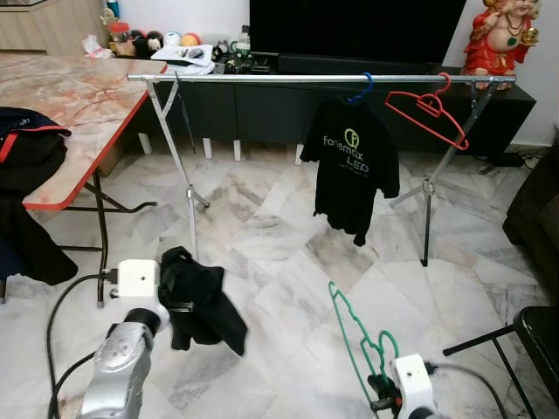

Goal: Hang hanger

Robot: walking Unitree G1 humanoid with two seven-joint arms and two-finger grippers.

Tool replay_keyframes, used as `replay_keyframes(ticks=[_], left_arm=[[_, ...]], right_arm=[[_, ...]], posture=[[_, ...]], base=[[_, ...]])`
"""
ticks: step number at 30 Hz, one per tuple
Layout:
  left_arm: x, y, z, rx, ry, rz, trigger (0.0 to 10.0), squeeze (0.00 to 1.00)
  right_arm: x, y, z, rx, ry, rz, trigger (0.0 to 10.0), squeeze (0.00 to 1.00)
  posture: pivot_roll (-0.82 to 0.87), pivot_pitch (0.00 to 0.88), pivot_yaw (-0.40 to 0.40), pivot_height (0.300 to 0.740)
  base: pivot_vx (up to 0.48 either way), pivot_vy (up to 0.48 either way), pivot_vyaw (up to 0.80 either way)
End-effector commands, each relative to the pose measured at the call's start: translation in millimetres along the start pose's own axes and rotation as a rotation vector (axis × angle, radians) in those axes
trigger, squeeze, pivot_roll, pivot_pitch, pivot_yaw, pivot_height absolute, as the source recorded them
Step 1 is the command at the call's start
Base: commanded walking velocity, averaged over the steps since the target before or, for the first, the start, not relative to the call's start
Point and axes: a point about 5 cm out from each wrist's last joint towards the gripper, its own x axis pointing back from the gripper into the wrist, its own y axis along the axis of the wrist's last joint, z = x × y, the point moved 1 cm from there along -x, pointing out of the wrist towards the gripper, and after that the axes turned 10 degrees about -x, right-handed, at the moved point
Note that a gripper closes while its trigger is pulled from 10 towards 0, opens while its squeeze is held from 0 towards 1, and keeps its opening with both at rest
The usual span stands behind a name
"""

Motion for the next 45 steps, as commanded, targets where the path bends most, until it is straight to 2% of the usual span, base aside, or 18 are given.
replay_keyframes(ticks=[1,2,4,8,9,10,11,12,14,19,22,28,39,45], left_arm=[[0.3,22,-6.8,0.004,-0.019,-0.077,10.0,0.00],[0.3,22,-6.8,0.004,-0.019,-0.077,10.0,0.00],[4.1,30,-16.5,-0.072,-0.088,-0.104,10.0,0.00],[6.0,33,-11.3,-0.073,-0.099,-0.095,10.0,0.00],[6.8,33,-9.4,-0.074,-0.096,-0.093,10.0,0.00],[7.8,33,-7.2,-0.079,-0.094,-0.086,10.0,0.00],[8.7,32,-5.8,-0.082,-0.094,-0.081,10.0,0.00],[8.7,32,-5.8,-0.082,-0.094,-0.081,10.0,0.00],[10.7,32,-3.5,-0.087,-0.090,-0.074,10.0,0.00],[18.9,30,2.6,-0.094,-0.059,-0.032,10.0,0.00],[21.9,25,1.6,-0.060,-0.042,-0.013,10.0,0.00],[27.2,20,-5.7,-0.040,-0.032,0.008,10.0,0.00],[26.3,16,-11.8,-0.043,-0.049,0.025,10.0,0.00],[25.0,19,-10.9,-0.048,-0.052,0.019,10.0,0.00]], right_arm=[[8.7,-15,-21.0,-0.137,-0.171,0.025,0.0,0.00],[8.7,-15,-21.0,-0.137,-0.171,0.025,0.0,0.00],[17.5,-29,-34.6,-0.190,-0.277,0.058,0.0,0.00],[18.8,-30,-35.2,-0.160,-0.272,0.053,0.0,0.00],[19.5,-31,-35.9,-0.154,-0.277,0.052,0.7,0.00],[20.6,-32,-37.4,-0.112,-0.284,0.061,8.2,0.00],[21.4,-33,-38.3,-0.047,-0.281,0.079,10.0,0.00],[21.4,-33,-38.3,-0.047,-0.281,0.079,10.0,0.00],[22.2,-35,-38.1,0.055,-0.269,0.105,10.0,0.00],[25.0,-45,-36.1,0.150,-0.237,0.157,10.0,0.00],[24.5,-46,-33.6,0.135,-0.222,0.159,10.0,0.00],[21.0,-46,-25.5,0.147,-0.178,0.164,10.0,0.00],[17.2,-42,-19.7,0.160,-0.151,0.153,10.0,0.00],[18.3,-48,-15.3,0.176,-0.133,0.168,10.0,0.00]], posture=[[0.00,0.113,0.018,0.740],[0.00,0.113,0.018,0.740],[0.01,0.117,0.024,0.740],[0.01,0.123,0.040,0.740],[0.00,0.124,0.044,0.740],[0.00,0.122,0.051,0.740],[0.00,0.121,0.052,0.740],[0.00,0.121,0.052,0.740],[-0.01,0.119,0.053,0.740],[0.00,0.105,0.049,0.740],[0.00,0.102,0.039,0.740],[0.00,0.092,0.010,0.740],[-0.02,0.067,0.019,0.740],[-0.01,0.054,0.018,0.740]], base=[[0.000,0.000,0.00],[0.000,0.000,0.00],[0.000,0.000,0.00],[0.000,0.000,0.00],[0.000,0.000,0.00],[0.000,0.000,0.00],[0.000,0.000,0.00],[0.000,0.000,0.00],[0.000,0.000,0.00],[0.000,0.000,0.00],[0.000,0.107,0.00],[0.000,0.459,0.00],[0.000,0.480,0.00],[0.000,0.480,0.00]])
